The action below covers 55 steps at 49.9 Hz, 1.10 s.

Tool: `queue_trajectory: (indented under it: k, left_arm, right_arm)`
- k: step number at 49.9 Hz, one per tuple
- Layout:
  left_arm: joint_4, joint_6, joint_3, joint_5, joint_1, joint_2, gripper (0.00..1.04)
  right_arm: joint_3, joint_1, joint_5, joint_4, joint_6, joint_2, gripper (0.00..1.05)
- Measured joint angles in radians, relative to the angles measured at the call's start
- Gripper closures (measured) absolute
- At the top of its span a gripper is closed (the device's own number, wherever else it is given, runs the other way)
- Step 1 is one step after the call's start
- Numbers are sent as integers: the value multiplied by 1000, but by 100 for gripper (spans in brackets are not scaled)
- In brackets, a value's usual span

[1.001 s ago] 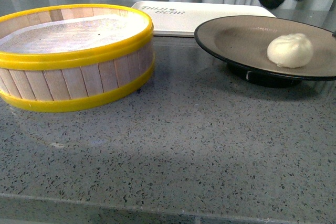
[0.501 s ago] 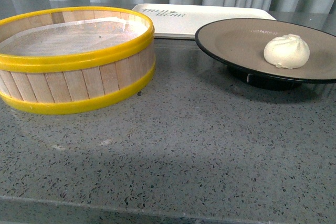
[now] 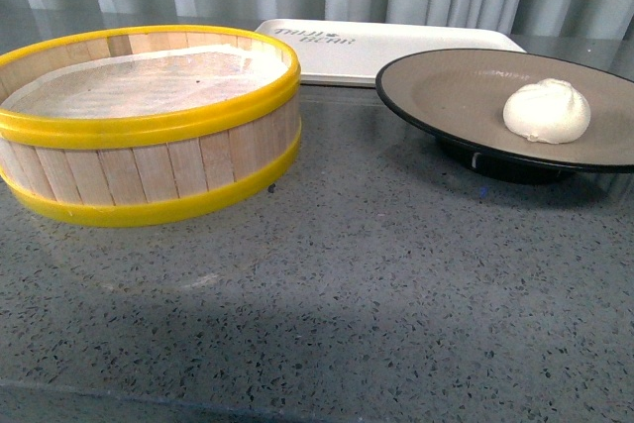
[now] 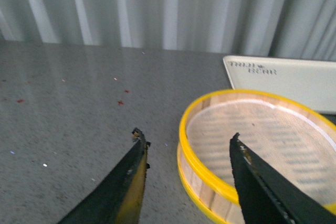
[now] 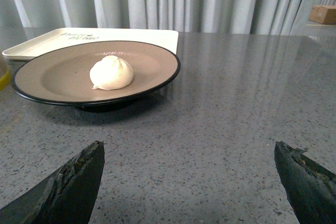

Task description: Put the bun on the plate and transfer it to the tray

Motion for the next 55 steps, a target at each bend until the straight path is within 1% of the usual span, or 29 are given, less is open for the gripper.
queue_trajectory:
  k: [4, 7, 11, 27, 55]
  left_arm:
    - [18, -4, -50, 6, -1, -19, 70]
    - [36, -7, -108, 6, -1, -48, 84]
    - [52, -10, -158, 6, -1, -92, 100]
    - [60, -19, -304, 5, 0, -232, 101]
    - [-31, -21, -393, 5, 0, -413, 101]
  right_arm:
    - [0, 0, 1, 0, 0, 0, 8]
    - [0, 0, 6, 0, 0, 0, 8]
    - [0, 0, 5, 0, 0, 0, 8]
    - [0, 0, 4, 0, 0, 0, 8]
    - [0, 0, 4, 0, 0, 0, 8]
